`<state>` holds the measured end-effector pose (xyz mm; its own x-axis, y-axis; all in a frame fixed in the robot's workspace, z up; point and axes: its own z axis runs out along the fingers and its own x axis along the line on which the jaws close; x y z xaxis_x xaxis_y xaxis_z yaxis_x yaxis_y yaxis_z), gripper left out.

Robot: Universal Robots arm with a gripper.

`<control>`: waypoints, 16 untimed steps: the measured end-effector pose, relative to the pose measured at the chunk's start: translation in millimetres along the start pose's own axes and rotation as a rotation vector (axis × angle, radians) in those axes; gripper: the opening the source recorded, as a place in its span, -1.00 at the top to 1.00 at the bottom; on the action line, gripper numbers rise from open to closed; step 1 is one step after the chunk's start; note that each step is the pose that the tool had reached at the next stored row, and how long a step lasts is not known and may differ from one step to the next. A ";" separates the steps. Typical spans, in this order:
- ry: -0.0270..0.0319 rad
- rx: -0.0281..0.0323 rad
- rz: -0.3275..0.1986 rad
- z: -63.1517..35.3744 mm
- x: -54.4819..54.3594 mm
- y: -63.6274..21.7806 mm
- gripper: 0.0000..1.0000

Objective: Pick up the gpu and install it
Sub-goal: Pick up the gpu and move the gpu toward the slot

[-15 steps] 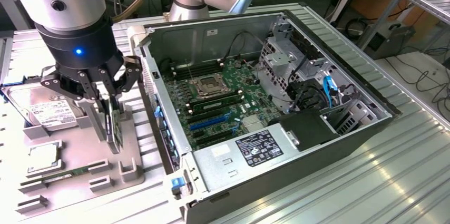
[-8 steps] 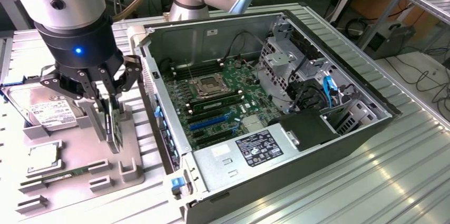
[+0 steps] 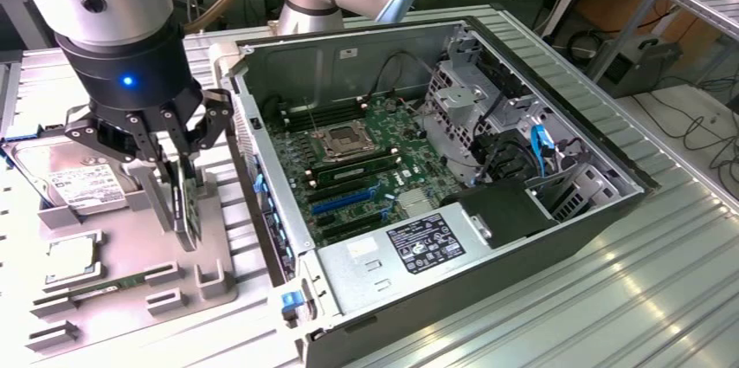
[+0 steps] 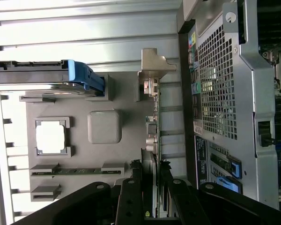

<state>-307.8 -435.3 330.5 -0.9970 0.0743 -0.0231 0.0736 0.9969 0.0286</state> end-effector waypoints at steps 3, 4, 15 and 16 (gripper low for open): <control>0.0000 0.0000 0.000 -0.6 0.0 0.0 0.48; 0.0000 0.0000 0.000 -1.1 0.0 0.0 0.48; 0.0000 0.0000 0.000 -3.4 -0.1 0.1 0.48; -0.0001 -0.0001 0.000 -3.6 -0.1 0.1 0.48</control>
<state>-307.8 -435.3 334.1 -0.9970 0.0743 -0.0232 0.0737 0.9969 0.0286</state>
